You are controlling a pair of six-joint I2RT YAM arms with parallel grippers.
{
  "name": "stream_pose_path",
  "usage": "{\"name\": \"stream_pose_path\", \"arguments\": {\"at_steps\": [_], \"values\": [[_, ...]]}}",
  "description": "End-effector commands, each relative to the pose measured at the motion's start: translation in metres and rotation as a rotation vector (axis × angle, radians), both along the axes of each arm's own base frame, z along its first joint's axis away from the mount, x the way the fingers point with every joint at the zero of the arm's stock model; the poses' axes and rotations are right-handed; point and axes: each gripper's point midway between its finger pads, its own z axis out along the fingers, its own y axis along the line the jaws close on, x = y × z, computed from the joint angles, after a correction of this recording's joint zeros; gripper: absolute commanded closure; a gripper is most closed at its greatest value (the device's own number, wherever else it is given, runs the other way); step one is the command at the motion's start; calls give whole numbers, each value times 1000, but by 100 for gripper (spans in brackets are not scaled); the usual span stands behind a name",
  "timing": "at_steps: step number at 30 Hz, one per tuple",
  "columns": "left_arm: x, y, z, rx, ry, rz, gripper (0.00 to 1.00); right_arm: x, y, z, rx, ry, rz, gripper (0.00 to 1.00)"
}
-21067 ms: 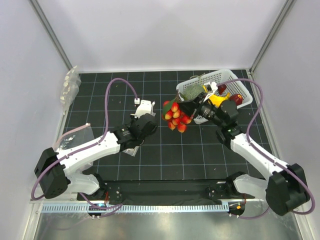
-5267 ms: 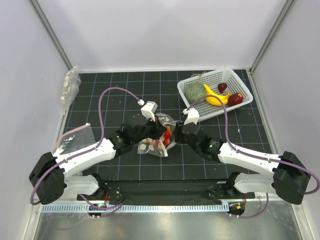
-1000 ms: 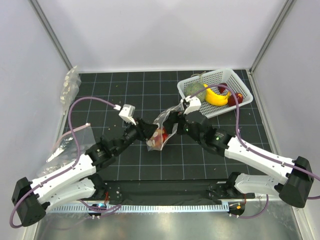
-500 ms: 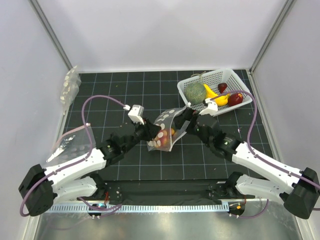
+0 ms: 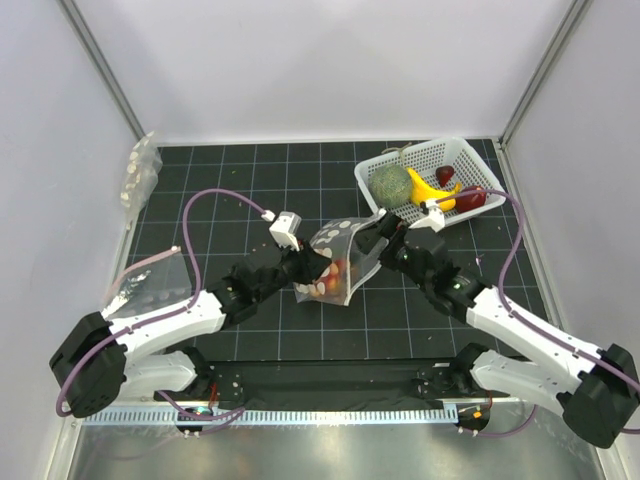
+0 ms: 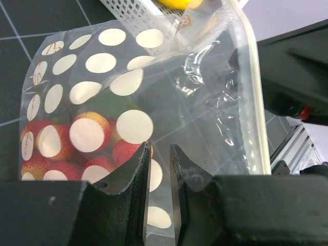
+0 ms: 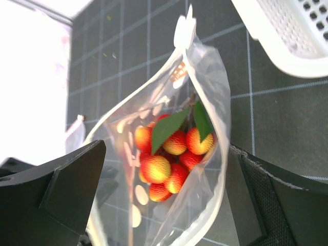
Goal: Place the food in the zip-top bag and seal the zipper
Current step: Adjust the zipper food storage bag at the center of the board.
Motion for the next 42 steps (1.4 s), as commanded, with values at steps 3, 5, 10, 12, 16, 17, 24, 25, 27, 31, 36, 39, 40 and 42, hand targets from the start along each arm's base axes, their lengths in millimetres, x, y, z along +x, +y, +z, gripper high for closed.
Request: {"name": "stream_pose_path", "arguments": {"at_steps": [3, 5, 10, 12, 16, 17, 24, 25, 27, 31, 36, 39, 40, 42], "values": [[5, -11, 42, -92, -96, -27, 76, 1, -8, 39, 106, -118, -42, 0], [5, -12, 41, -93, -95, -30, 76, -1, -7, 38, 113, -119, -32, 0], [4, -14, 42, -95, -96, -43, 76, -1, 2, 43, 163, -146, 0, 0], [4, -15, 41, -94, -96, -49, 76, 1, 6, 40, 150, -126, 9, 1], [3, -15, 42, -94, -99, -52, 76, 5, 8, 22, 63, -56, 14, 0], [4, -15, 43, -94, -101, -53, 76, 7, 7, 16, 33, -37, 8, 0], [3, -15, 43, -92, -103, -53, 76, 11, -9, 0, -92, 23, -58, 8], [3, -14, 43, -92, -103, -53, 76, 11, -11, 1, -100, 19, -64, 11], [3, -14, 44, -93, -106, -52, 76, 12, -20, 1, -126, 11, -96, 13], [2, -12, 46, -93, -111, -51, 76, 15, -33, -5, -195, 21, -144, 19], [2, -12, 44, -84, -110, -49, 76, 16, -36, -24, -243, 81, -165, 49], [2, -11, 47, -82, -112, -50, 76, 16, -28, -16, -217, 39, -115, 98], [2, -9, 50, -85, -118, -45, 76, 12, -21, -14, -211, 27, -64, 99], [3, -3, 49, -57, -122, -22, 76, 11, -12, 3, -175, -37, -1, 99]]}}
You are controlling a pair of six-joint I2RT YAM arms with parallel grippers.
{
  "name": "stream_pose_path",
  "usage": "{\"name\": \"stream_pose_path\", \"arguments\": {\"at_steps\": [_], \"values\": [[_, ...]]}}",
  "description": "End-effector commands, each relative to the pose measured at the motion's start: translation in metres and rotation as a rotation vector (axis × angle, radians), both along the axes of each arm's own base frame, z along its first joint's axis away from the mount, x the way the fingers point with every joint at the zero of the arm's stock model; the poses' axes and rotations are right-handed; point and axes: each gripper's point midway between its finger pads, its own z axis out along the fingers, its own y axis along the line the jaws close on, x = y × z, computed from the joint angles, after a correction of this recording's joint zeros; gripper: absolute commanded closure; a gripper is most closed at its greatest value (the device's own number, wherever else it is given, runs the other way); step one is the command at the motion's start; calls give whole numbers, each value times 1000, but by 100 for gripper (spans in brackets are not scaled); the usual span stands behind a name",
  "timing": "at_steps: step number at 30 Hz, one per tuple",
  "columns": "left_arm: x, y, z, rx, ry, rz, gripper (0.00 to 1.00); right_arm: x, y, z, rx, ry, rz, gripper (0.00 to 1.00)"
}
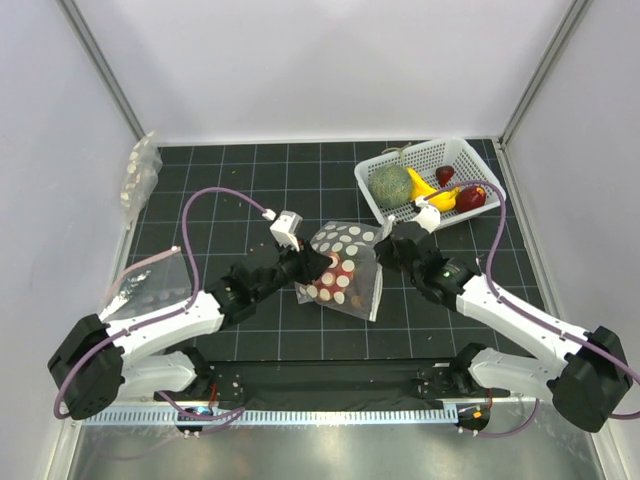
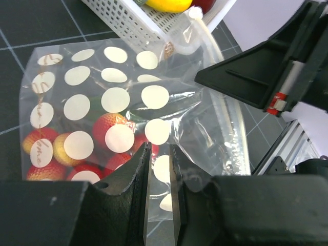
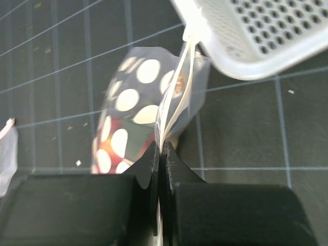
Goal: Place the food in the zip-top bag and seal the zipper
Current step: Adjust the zipper food storage bag at the center of the board.
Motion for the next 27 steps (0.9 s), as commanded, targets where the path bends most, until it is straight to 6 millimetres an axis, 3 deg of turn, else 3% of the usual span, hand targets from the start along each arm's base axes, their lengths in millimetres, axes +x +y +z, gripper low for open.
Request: {"name": "stream_pose_path", "arguments": {"at_steps": [1, 2, 3, 4, 5, 11, 17, 21, 25, 27], "values": [[7, 4, 52, -54, -102, 29, 76, 3, 22, 47, 65, -148, 146, 99], [6, 10, 48, -12, -94, 35, 76, -4, 34, 52, 35, -159, 272, 99], [8, 16, 51, 5, -95, 65, 74, -7, 41, 70, 14, -173, 339, 99], [9, 20, 69, -2, -113, 81, 73, -10, 47, 74, -9, -169, 401, 99], [7, 28, 60, 54, -84, 96, 73, -20, 57, 79, -45, -175, 530, 99], [4, 68, 79, 71, -128, 219, 58, -52, 98, 96, -80, -186, 916, 99], [-1, 90, 90, 36, -202, 271, 22, -67, 97, 121, -231, -160, 1075, 99], [-7, 94, 93, -12, -283, 252, 15, -62, 94, 114, -322, -149, 1125, 99], [-12, 94, 94, -10, -374, 210, 13, -70, 95, 109, -318, -168, 1174, 99], [-14, 93, 98, -18, -420, 196, 12, -78, 95, 116, -293, -192, 1208, 99]]}}
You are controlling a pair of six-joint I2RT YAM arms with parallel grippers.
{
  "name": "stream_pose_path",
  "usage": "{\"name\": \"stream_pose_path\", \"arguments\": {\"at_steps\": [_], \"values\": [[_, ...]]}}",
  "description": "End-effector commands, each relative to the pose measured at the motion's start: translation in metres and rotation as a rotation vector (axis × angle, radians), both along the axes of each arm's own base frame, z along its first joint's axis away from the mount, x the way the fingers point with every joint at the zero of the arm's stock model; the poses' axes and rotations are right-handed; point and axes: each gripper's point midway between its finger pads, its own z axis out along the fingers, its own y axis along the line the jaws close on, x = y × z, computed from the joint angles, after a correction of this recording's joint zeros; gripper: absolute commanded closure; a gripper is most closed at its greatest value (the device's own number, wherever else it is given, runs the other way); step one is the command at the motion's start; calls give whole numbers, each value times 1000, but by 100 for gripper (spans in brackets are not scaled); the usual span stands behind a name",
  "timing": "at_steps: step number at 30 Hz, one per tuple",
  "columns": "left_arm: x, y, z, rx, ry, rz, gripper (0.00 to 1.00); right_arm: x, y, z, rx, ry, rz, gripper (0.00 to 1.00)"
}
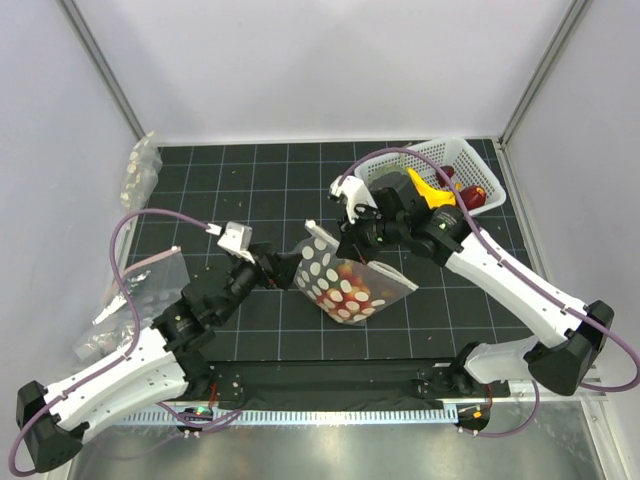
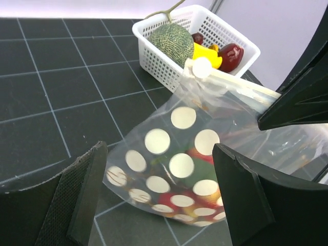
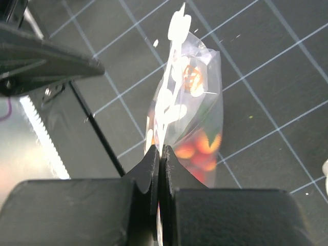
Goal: Place the food in the zip-top bag and seal the zipper
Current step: Adjust the zipper food storage bag at the center of the board.
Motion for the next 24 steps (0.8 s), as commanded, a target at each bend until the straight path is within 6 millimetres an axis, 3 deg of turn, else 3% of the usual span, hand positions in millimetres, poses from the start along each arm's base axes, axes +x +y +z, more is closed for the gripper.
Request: {"name": "stream_pose_path", "arguments": {"at_steps": [1, 13, 21, 24], "values": [[-2, 1, 35, -59, -177, -27, 12, -19, 0, 17, 44, -38, 105, 99], [-46, -5, 65, -182, -379, -225, 8, -73, 2, 51, 231, -58, 324, 99], [-81, -32, 75, -180, -448, -478, 8, -92, 4, 60, 279, -61, 408, 99], [-79, -41, 72, -161, -427, -504, 12, -97, 7, 59, 285, -46, 436, 99]]}}
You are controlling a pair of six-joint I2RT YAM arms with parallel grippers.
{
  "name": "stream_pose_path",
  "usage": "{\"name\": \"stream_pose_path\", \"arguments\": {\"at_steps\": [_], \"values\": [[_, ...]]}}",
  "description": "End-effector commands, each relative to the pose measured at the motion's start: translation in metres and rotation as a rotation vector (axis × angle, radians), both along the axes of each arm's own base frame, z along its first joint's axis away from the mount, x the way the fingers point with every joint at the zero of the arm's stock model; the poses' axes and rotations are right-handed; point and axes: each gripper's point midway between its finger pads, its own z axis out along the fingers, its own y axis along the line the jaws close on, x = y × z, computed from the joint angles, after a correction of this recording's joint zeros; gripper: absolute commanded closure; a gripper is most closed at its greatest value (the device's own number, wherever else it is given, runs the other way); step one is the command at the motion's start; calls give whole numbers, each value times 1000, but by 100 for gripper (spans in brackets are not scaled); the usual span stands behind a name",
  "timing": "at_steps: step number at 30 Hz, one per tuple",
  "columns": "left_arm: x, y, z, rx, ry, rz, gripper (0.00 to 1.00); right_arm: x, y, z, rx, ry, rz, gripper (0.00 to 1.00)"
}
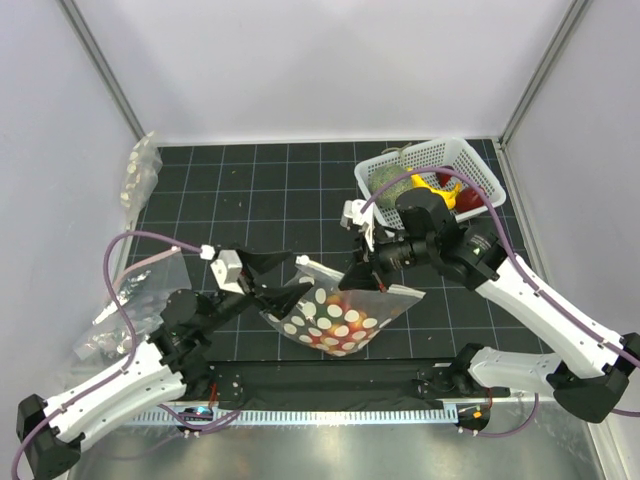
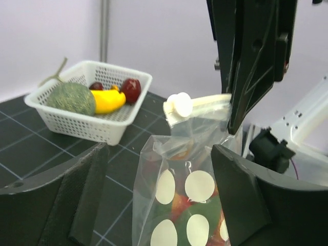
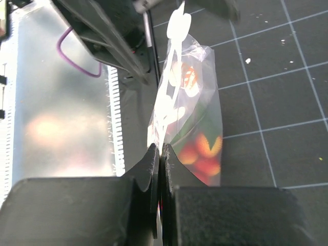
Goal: Place the food in the zip-top bag and seal the zipper
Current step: Adjust the zipper food storage bag at the center of the board.
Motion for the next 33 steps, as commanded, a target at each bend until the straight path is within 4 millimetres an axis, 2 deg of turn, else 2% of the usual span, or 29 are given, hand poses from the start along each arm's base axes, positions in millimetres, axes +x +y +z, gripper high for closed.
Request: {"name": "stream_pose_path", "arguments": {"at_steps": [1, 2, 4, 7, 8, 16, 17, 18, 21, 25, 33], "values": [[-11, -11, 21, -13, -66, -88, 17, -9, 7, 21, 89, -54, 71, 99], [-11, -13, 21, -10, -64, -95, 26, -9, 8, 21, 88, -52, 74, 99], [-12, -16, 21, -3, -62, -112, 34, -10, 8, 20, 87, -50, 79, 99], [-12, -20, 21, 0, -54, -124, 74, -12, 9, 18, 85, -47, 88, 99], [-11, -20, 21, -5, -45, -125, 100, -12, 9, 18, 83, -46, 87, 99], [-19, -21, 27, -34, -38, -164, 100, 4, 15, 11, 74, -56, 10, 97], [-20, -20, 29, -40, -42, -169, 100, 5, 16, 11, 81, -57, 6, 89], [-21, -21, 28, -36, -42, -177, 100, 7, 17, 12, 90, -60, -1, 68], [-24, -24, 28, -31, -41, -200, 100, 14, 22, 20, 144, -92, -35, 54], [-27, -30, 26, -22, -32, -234, 100, 27, 22, 31, 222, -166, -111, 49], [-27, -46, 19, 14, 16, -298, 99, 30, 29, 45, 326, -163, -134, 41]]}}
